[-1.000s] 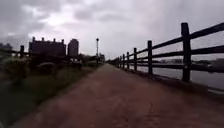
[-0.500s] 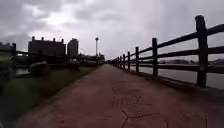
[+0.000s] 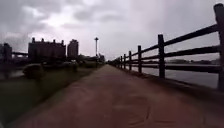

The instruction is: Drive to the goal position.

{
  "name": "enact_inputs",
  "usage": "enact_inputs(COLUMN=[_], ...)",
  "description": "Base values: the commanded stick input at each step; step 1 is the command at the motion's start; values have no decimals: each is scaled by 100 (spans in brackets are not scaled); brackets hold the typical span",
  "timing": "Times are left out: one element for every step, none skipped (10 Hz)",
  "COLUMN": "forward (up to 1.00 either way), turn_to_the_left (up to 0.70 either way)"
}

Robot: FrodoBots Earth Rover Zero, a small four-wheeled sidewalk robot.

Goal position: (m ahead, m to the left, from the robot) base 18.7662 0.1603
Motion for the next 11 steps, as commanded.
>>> enact_inputs(forward=[49,65,100,100,100,100,100,100,100,100,100], turn_to_the_left=[0,0,0,0,0,0,0,0,0,0,0])
